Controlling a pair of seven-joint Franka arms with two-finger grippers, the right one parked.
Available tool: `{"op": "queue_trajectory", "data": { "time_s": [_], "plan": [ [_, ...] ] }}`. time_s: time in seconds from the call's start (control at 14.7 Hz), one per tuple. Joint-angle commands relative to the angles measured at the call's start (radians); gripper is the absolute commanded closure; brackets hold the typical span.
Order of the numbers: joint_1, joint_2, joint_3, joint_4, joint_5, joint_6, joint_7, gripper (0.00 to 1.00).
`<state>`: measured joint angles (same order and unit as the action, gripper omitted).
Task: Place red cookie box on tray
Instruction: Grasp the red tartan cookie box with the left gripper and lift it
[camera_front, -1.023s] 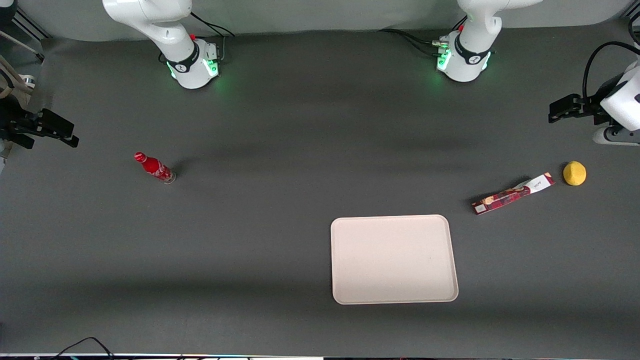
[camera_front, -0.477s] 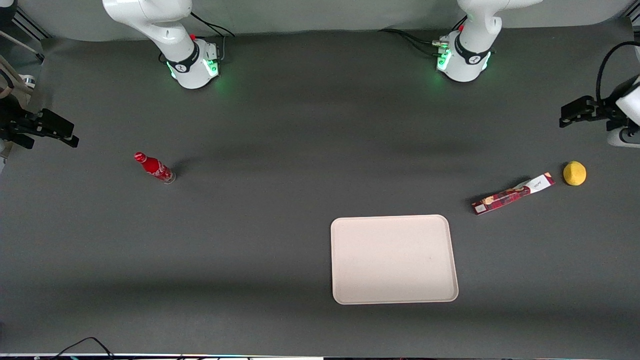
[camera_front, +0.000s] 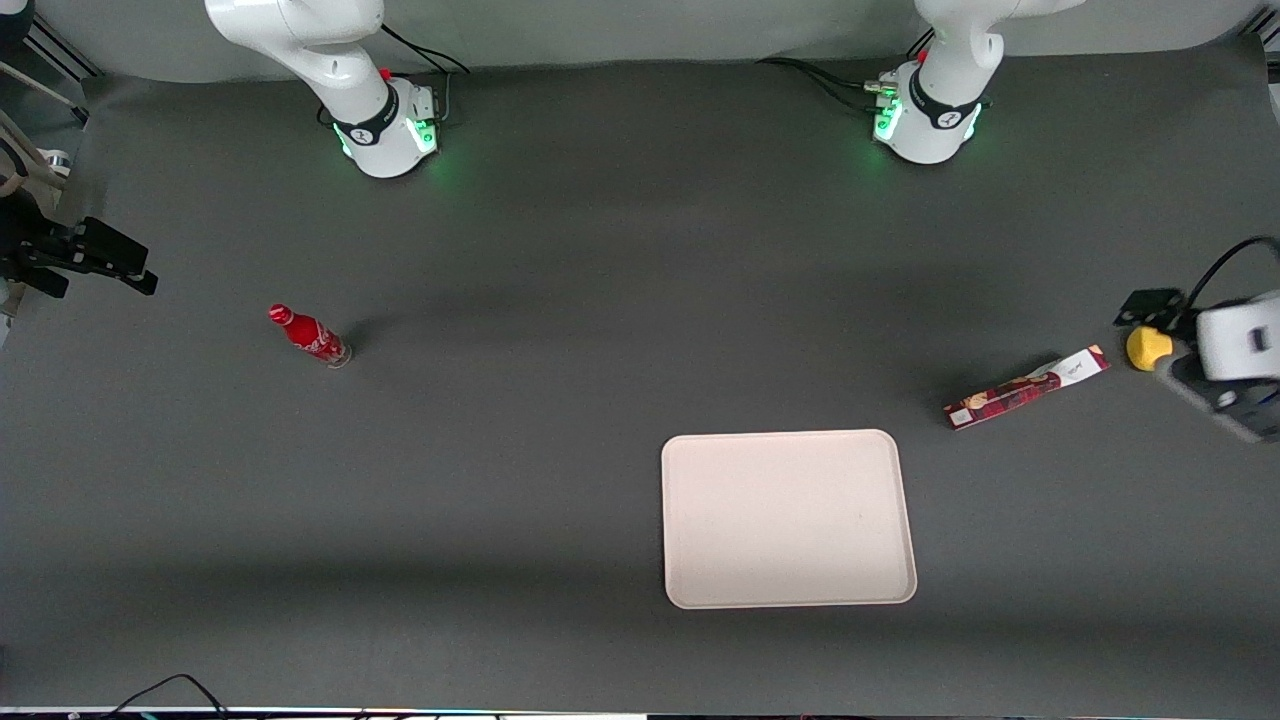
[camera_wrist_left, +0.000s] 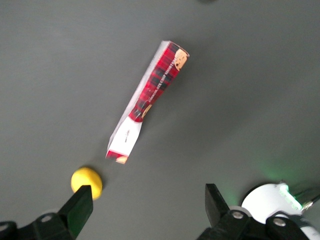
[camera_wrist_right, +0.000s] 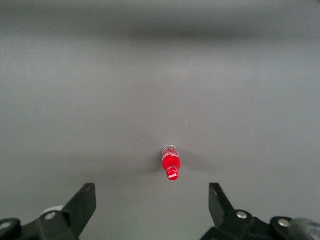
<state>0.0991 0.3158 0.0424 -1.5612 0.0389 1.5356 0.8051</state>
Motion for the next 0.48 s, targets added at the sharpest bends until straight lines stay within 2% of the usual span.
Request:
{"op": "queue_trajectory", "data": {
  "time_s": [0.0,0.27,0.41],
  "plan": [
    [-0.005,0.126,-0.002,-0.002,-0.022,0.056,0.12,0.0],
    [-0.004,0.134,-0.002,-0.222,-0.034,0.334,0.172,0.0],
    [-0.002,0.132,-0.002,-0.302,-0.036,0.408,0.212,0.0]
  ]
}}
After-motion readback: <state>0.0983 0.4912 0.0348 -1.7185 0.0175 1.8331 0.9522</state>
